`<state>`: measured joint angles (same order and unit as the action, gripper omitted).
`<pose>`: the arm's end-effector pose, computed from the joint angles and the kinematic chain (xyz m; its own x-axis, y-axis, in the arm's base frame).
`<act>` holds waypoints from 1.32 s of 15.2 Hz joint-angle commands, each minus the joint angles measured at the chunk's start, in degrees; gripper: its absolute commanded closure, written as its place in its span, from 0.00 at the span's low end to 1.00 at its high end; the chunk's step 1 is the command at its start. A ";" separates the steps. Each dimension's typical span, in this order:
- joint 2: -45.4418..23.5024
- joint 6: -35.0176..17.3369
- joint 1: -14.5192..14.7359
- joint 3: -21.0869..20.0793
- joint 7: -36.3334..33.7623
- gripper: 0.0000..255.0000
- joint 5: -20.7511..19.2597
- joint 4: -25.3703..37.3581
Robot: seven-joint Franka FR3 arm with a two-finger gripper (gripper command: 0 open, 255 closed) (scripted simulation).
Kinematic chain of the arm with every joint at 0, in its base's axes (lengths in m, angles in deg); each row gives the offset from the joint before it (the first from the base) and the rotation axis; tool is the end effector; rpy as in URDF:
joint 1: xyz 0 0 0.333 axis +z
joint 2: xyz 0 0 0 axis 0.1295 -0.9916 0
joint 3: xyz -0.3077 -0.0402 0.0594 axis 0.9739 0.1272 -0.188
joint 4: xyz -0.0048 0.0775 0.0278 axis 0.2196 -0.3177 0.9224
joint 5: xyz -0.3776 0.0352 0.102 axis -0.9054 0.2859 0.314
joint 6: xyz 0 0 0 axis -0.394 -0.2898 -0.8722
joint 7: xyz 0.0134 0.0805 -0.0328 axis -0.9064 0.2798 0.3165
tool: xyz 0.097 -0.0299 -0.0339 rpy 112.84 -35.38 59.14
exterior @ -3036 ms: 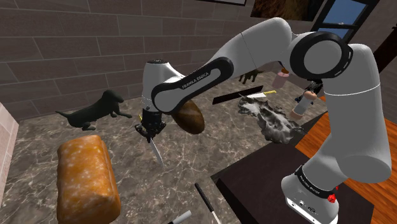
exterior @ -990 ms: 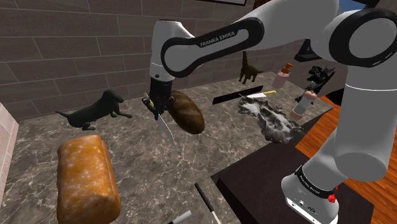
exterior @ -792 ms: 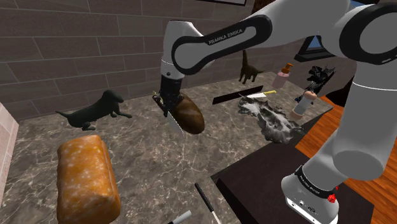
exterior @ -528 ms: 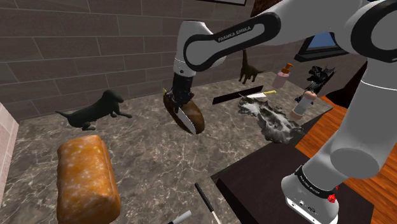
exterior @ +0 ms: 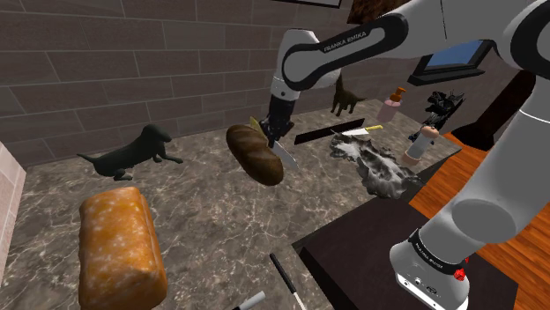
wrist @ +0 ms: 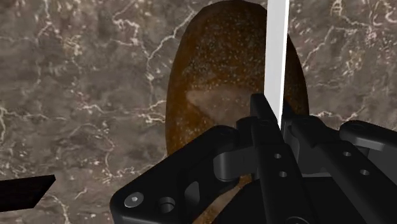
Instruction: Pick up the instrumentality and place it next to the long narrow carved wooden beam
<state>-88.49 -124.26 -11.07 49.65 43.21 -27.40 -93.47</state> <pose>0.5429 0.1651 0.3540 0.9876 -0.1074 -0.1147 -0.1251 -0.9792 -0.1599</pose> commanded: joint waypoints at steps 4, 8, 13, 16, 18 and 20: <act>3.03 0.80 -4.32 2.85 7.75 1.00 1.10 -3.40; 4.43 1.67 -7.45 5.33 13.35 1.00 1.23 -4.85; 4.98 2.98 -11.27 8.60 20.04 1.00 0.72 -5.20; 4.68 3.87 -13.52 10.59 23.88 1.00 0.18 -4.63; 4.15 4.58 -15.16 12.06 26.66 1.00 -0.28 -3.83; 3.32 3.13 -15.13 12.03 26.80 1.00 -0.28 -4.45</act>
<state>-84.87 -120.86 -25.94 61.42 69.53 -27.49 -97.90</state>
